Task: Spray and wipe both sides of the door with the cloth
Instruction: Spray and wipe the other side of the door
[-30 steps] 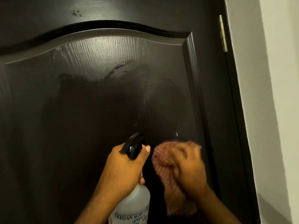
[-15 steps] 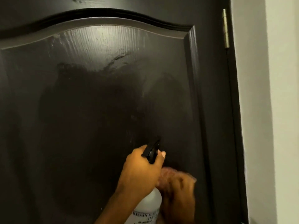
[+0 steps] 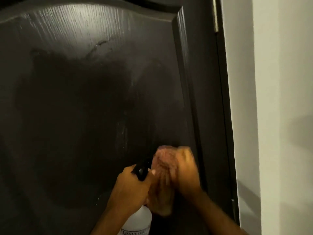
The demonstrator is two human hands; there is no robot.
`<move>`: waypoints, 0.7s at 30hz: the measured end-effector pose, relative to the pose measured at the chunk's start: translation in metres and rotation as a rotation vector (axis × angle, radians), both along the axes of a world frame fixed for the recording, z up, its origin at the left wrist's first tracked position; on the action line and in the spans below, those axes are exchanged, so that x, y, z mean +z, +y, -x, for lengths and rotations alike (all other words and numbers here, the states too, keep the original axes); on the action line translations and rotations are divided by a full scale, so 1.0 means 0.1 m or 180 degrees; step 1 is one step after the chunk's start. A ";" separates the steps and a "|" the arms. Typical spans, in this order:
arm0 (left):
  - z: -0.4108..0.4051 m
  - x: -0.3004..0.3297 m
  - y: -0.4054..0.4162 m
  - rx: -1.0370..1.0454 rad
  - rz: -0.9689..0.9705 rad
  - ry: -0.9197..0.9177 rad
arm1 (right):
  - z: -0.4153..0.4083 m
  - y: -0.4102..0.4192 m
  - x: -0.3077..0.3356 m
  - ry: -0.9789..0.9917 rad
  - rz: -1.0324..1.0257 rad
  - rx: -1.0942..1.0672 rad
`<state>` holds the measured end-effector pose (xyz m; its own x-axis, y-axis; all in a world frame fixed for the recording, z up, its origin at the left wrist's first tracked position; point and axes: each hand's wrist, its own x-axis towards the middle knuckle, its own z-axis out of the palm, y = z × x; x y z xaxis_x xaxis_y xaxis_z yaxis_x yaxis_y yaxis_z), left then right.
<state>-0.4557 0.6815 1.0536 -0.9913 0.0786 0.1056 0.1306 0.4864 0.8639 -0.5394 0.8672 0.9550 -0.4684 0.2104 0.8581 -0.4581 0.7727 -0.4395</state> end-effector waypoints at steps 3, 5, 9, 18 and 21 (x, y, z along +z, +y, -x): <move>-0.08 -0.15 -0.26 0.0263 0.0066 0.0093 | 0.07 -0.09 0.81 0.0451 0.0661 -0.0399; -0.13 -0.17 -0.40 0.0453 0.0037 0.0225 | 0.06 -0.24 1.16 0.0632 0.0806 -0.0622; -0.22 -0.14 -0.76 0.0789 0.0057 0.0517 | 0.05 -0.84 0.79 0.0915 0.0325 -0.0676; -0.44 -0.31 -1.08 0.0975 0.0187 0.0535 | -0.30 -1.34 -1.67 -0.0183 -0.2606 0.0947; -0.51 -0.38 -1.16 0.1005 0.0167 0.0427 | -0.35 -1.32 -1.42 -0.0283 -0.2551 0.0724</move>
<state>-0.4044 0.5652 1.0158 -0.9451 -0.2212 0.2405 0.0772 0.5642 0.8220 -0.5040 0.7357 0.8127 -0.4987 -0.5554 0.6654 -0.6302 0.7595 0.1616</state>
